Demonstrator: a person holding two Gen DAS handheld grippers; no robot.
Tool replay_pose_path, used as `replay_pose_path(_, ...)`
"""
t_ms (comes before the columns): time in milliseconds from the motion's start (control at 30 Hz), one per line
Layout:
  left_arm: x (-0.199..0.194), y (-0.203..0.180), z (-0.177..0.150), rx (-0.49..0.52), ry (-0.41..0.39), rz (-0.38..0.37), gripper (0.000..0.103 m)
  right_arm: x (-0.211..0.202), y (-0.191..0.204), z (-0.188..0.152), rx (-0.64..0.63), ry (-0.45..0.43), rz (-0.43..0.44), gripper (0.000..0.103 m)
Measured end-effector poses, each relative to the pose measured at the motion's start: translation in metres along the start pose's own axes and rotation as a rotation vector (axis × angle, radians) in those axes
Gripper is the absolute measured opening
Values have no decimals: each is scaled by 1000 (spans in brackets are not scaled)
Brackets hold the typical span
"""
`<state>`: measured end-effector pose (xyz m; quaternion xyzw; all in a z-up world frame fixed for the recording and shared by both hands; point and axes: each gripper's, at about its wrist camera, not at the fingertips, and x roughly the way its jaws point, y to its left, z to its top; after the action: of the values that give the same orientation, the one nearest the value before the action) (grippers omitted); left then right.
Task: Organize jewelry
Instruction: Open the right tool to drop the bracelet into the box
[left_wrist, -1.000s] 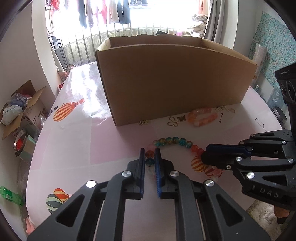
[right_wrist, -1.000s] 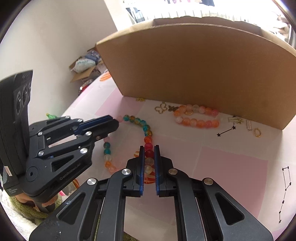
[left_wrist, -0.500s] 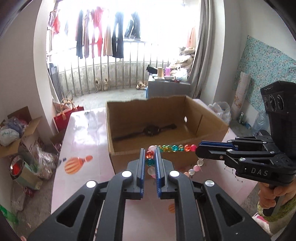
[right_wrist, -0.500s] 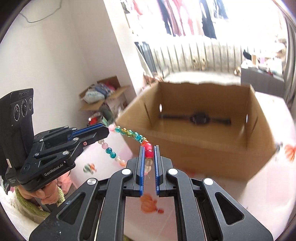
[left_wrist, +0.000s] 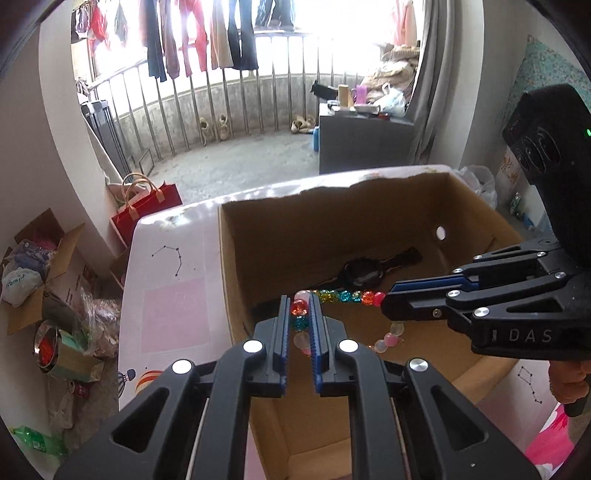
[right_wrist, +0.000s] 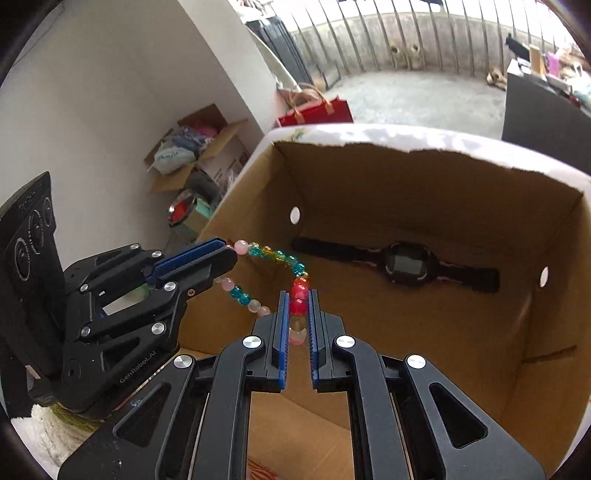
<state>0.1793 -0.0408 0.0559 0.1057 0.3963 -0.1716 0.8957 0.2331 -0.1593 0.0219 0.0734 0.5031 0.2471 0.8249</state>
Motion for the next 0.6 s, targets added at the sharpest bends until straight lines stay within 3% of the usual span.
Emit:
replay_pose_path(167, 9, 1, -5, 35, 28, 29, 10, 25, -5, 7, 27, 87, -21, 10)
replay_pose_path(400, -1, -1, -8, 31, 14, 28, 22, 3, -13, 2, 56, 14, -7, 14)
replay_pose_path(467, -11, 0, -8, 12, -15, 26, 30, -12, -13, -3, 56, -39, 3, 18)
replay_pose_path(600, -40, 5, -18, -40, -95, 35, 60, -58, -13, -26, 48, -172, 24, 28)
